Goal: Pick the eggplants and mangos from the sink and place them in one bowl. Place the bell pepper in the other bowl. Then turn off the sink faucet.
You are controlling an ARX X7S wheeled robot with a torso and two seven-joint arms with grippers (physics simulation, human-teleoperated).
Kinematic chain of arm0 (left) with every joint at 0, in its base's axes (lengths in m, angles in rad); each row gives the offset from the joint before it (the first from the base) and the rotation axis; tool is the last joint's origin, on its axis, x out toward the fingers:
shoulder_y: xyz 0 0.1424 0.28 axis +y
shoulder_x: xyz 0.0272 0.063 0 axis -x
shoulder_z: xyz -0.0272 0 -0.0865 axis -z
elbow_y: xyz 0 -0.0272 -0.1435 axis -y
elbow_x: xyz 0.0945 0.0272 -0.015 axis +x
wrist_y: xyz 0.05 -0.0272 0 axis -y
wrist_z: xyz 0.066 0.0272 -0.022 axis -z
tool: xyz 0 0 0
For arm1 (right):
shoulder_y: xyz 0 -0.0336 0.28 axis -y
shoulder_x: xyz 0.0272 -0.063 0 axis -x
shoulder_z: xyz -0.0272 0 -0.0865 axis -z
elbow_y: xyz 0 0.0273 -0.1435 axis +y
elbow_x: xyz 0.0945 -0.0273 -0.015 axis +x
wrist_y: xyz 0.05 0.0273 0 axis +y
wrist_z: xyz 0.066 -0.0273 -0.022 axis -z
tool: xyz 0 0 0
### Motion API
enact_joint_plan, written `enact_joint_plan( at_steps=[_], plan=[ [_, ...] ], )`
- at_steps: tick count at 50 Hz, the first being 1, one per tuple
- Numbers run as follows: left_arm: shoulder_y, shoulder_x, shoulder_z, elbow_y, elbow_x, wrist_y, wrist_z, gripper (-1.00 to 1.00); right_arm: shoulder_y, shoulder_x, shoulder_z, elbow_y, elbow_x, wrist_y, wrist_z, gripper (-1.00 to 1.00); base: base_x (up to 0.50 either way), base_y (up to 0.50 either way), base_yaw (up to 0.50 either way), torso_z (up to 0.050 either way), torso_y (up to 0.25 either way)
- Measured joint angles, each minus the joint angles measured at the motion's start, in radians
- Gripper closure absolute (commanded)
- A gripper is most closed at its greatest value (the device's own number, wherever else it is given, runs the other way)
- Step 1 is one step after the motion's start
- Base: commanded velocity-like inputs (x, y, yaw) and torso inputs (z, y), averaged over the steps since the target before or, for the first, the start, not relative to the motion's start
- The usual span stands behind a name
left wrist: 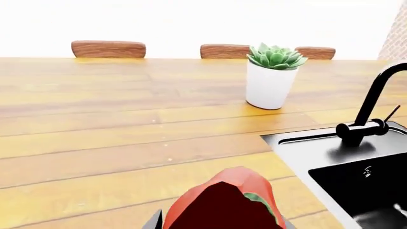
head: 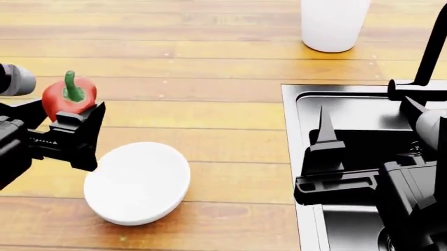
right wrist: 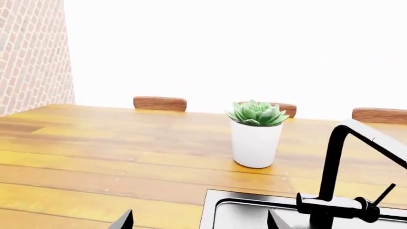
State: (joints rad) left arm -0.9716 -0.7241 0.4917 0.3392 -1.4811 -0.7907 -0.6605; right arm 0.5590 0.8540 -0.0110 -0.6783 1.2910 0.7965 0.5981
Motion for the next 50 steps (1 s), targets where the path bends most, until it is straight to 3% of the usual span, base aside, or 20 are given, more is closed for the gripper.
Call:
enact_joint_plan(
  at_steps=[19, 50],
  plan=[
    [-0.067, 0.156, 0.094, -0.147, -0.047, -0.054, 0.077, 1.00, -0.026, 0.003, 0.020, -0.005, 0.024, -0.015, 0.006, -1.00, 0.00, 0.00, 0.00, 0.000, 0.001],
    [-0.021, 0.186, 0.132, -0.260, -0.050, -0.054, 0.068, 1.00, -0.066, 0.001, 0.044, -0.008, 0.025, -0.040, 0.019, -1.00, 0.00, 0.00, 0.00, 0.000, 0.000]
  ],
)
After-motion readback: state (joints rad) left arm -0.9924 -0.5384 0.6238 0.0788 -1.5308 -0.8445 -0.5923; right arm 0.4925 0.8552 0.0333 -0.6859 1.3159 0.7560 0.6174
